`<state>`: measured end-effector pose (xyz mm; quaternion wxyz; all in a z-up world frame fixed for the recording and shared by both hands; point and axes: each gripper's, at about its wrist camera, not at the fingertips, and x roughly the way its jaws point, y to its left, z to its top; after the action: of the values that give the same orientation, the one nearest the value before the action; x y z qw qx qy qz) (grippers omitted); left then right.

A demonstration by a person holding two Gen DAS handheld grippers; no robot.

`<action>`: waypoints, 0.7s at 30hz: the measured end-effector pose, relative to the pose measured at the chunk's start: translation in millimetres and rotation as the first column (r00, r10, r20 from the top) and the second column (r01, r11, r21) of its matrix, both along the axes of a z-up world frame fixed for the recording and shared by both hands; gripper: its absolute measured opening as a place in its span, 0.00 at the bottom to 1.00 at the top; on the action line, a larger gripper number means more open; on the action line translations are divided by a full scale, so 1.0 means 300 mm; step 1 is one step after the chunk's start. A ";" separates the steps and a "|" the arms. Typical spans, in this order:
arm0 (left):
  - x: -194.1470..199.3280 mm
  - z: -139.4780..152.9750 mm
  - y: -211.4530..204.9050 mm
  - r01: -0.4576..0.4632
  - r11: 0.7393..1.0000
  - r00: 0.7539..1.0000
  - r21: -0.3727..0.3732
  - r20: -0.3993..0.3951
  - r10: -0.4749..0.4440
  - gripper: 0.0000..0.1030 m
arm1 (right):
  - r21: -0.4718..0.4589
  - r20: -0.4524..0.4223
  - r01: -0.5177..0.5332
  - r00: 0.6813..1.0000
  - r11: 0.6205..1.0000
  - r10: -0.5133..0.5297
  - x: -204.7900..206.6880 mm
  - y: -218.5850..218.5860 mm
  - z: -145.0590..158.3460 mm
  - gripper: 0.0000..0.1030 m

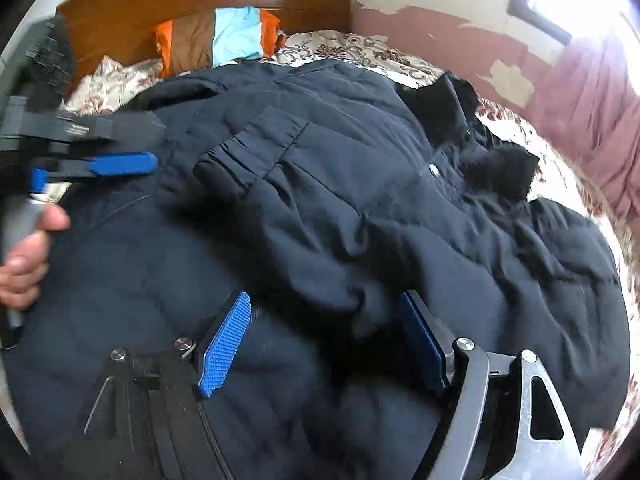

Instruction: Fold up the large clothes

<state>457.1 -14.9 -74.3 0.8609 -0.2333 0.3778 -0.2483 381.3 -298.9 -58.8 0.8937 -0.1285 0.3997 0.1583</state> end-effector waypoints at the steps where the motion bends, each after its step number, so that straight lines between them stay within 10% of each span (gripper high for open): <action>1: 0.011 -0.001 -0.019 0.000 1.000 1.000 0.006 -0.012 0.000 0.96 | 0.014 0.002 0.007 1.000 1.000 -0.007 -0.019 -0.006 0.014 0.70; 5: 0.051 0.000 -0.084 -0.015 1.000 0.999 0.021 -0.052 0.016 0.95 | 0.014 0.034 0.067 0.997 0.998 -0.067 0.007 -0.048 0.078 0.70; 11: 0.099 -0.004 -0.195 -0.069 0.982 0.991 0.176 -0.104 0.089 0.11 | 0.083 0.133 0.206 0.967 0.975 -0.216 -0.065 -0.257 0.156 0.69; 16: 0.030 0.142 -0.231 -0.173 0.941 0.977 0.290 0.170 0.128 0.06 | 0.144 0.215 0.351 0.902 0.925 -0.375 -0.060 -0.416 0.219 0.68; 21: -0.023 0.272 -0.200 -0.338 0.872 0.903 0.356 0.383 0.194 0.06 | 0.181 0.224 0.400 0.873 0.899 -0.434 0.031 -0.464 0.219 0.44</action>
<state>450.1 -74.8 7.1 0.9681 -0.0505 0.2334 -0.0761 390.7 -438.2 7.0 0.9574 -0.0009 0.2870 -0.0310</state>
